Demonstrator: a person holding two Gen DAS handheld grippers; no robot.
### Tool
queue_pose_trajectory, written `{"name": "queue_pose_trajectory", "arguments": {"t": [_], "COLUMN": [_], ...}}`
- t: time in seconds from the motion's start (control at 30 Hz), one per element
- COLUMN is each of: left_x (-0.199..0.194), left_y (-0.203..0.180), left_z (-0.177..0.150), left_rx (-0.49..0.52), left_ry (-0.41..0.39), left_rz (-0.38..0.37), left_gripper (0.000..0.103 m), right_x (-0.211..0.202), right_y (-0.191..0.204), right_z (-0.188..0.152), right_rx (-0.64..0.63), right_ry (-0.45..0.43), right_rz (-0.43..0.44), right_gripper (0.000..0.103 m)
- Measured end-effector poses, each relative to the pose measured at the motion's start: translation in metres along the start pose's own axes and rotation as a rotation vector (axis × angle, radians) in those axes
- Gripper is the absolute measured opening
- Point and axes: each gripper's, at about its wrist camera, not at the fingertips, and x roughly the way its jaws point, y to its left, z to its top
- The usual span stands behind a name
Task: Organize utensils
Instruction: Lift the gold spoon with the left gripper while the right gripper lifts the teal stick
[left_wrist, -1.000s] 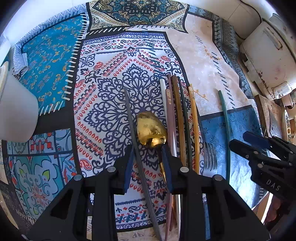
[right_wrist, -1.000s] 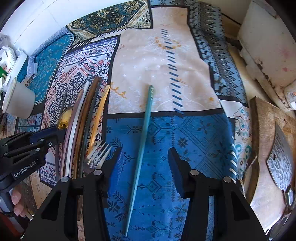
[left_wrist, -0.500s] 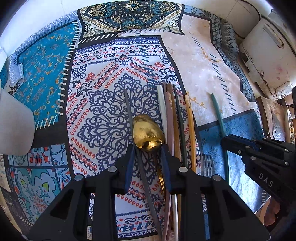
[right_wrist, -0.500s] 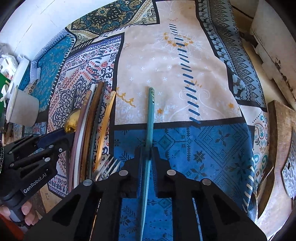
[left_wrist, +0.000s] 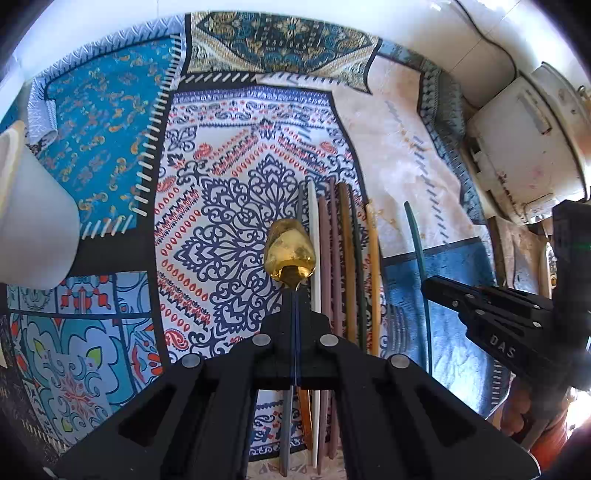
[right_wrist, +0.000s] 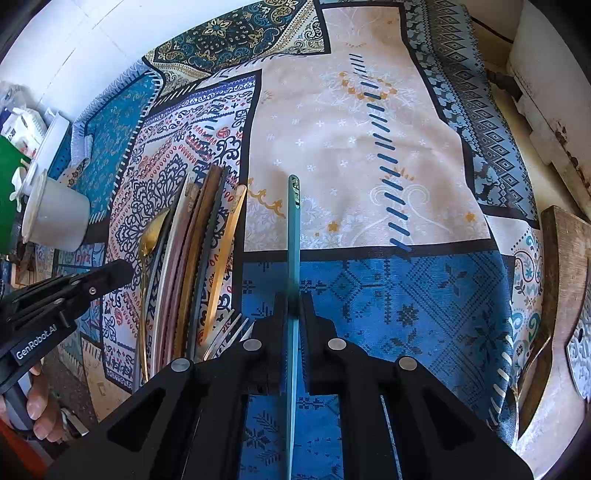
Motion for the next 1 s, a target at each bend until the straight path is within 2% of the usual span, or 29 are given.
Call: {"name": "queue_pose_trajectory", "arguments": {"t": [0.13,0.2,0.23,0.27,0.3,0.33,0.37,0.5,0.6,0.73,0.83,1.0], "left_x": [-0.005,-0.001,0.002,0.004,0.006,0.008,0.011,0.025,0.027,0.033,0.036,0.039], "left_y": [-0.003,-0.003,-0.003,-0.003,-0.003,-0.003,-0.003,-0.001,-0.002,-0.009,-0.013,-0.011], "left_z": [0.002,0.003,0.005,0.007,0.008,0.009,0.012,0.019,0.021,0.024,0.026,0.029], "left_rx": [0.009,-0.001,-0.007,-0.009,-0.011,-0.015,-0.020,-0.048,-0.052,-0.053,-0.035,-0.033], "left_ry": [-0.019,-0.003,0.007,0.011,0.010,0.013,0.014,0.040,0.030,0.014,0.004,0.000], "left_rz": [0.048,0.064,0.062,0.054,0.052,0.063,0.077,0.097,0.102,0.140,0.171,0.155], "left_gripper": [0.000,0.004,0.011,0.023,0.031,0.047,0.052,0.052,0.052,0.044,0.033,0.033], "right_x": [-0.005,-0.006,-0.006,-0.007,-0.007,-0.008,-0.009,-0.011,-0.011,-0.005,0.001,0.008], "right_y": [-0.005,-0.006,-0.007,-0.008,-0.009,-0.009,-0.009,-0.011,-0.017,-0.014,-0.007,0.006], "right_z": [-0.001,-0.001,-0.001,-0.001,-0.002,-0.002,-0.002,-0.002,-0.002,0.003,0.009,0.016], "right_rx": [-0.003,-0.006,-0.008,-0.010,-0.010,-0.011,-0.012,-0.019,-0.015,-0.022,-0.033,-0.079], "right_ry": [-0.004,-0.005,-0.008,-0.009,-0.010,-0.004,-0.006,-0.014,0.000,0.022,0.028,0.011], "right_rz": [-0.006,-0.005,-0.006,-0.006,-0.004,0.009,0.011,0.013,0.016,0.022,0.018,-0.044], "right_gripper": [0.006,0.006,0.006,0.006,0.006,0.006,0.006,0.006,0.006,0.007,0.014,0.019]}}
